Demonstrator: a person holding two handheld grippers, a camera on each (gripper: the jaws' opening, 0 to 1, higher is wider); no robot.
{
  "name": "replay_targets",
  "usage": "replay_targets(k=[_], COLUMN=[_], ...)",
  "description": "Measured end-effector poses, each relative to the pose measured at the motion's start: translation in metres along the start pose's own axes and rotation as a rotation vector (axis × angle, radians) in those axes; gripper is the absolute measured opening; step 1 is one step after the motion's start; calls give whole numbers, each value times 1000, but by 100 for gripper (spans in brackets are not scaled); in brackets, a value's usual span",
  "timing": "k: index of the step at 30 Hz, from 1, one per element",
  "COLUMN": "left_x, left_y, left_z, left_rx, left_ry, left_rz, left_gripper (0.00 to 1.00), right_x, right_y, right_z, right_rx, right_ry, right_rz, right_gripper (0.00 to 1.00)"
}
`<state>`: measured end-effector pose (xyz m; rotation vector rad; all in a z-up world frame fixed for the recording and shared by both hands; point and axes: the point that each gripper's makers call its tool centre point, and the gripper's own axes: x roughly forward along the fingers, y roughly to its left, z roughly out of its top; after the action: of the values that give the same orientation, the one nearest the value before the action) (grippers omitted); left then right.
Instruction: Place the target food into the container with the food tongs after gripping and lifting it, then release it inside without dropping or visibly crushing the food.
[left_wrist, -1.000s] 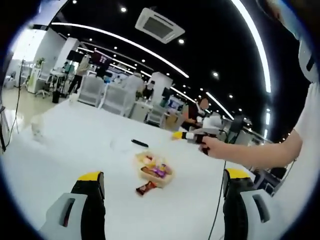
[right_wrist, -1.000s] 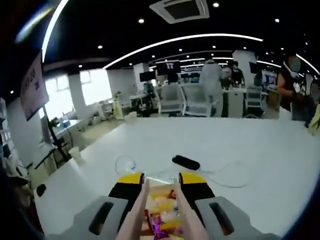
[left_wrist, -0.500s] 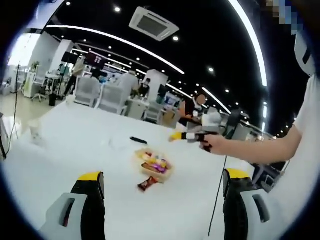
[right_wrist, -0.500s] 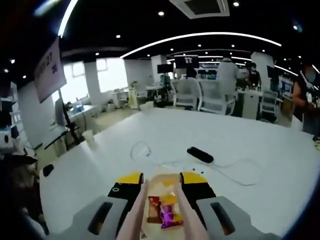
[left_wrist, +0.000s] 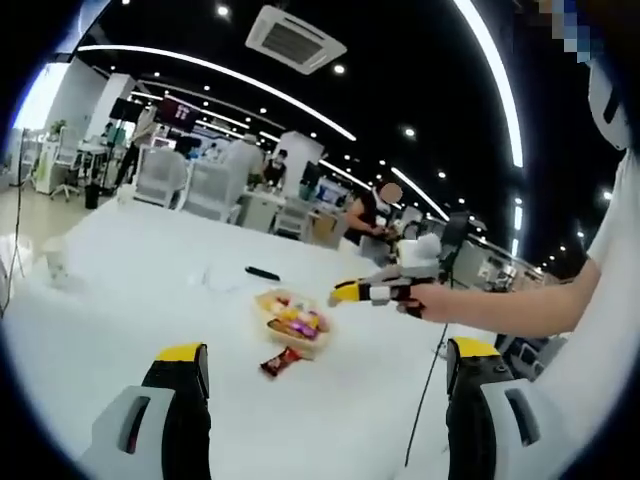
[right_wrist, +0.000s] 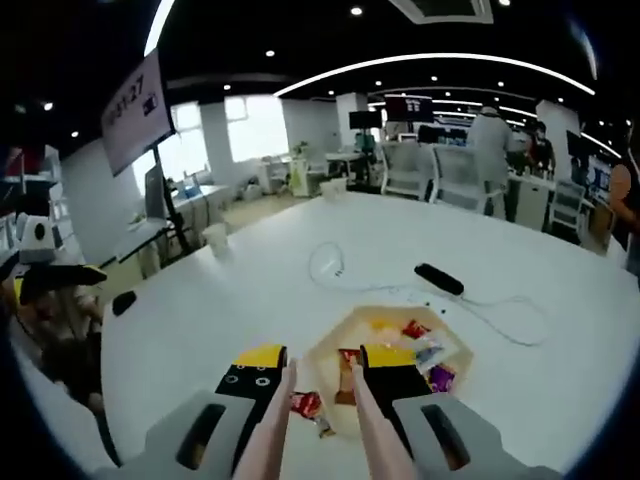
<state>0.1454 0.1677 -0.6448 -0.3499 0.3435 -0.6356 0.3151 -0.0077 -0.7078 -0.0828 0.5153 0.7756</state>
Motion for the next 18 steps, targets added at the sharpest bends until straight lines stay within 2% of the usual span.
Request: replay_targets(k=[6, 12, 15, 18], left_x=[-3, -1, -3, -6], left_y=[11, 25, 28, 33], left_z=[7, -4, -6, -8], left_rx=[14, 7, 9, 6], left_ry=[-17, -2, 12, 9], left_rz=[12, 9, 10, 10], left_gripper=[99, 99, 99, 99], right_x=[10, 21, 25, 30], right_y=[10, 12, 18, 23], right_z=[-16, -44, -46, -51], right_rx=[-34, -61, -54, -90], right_ry=[58, 133, 143, 173], right_rz=[41, 57, 69, 89], right_gripper=[28, 28, 28, 28])
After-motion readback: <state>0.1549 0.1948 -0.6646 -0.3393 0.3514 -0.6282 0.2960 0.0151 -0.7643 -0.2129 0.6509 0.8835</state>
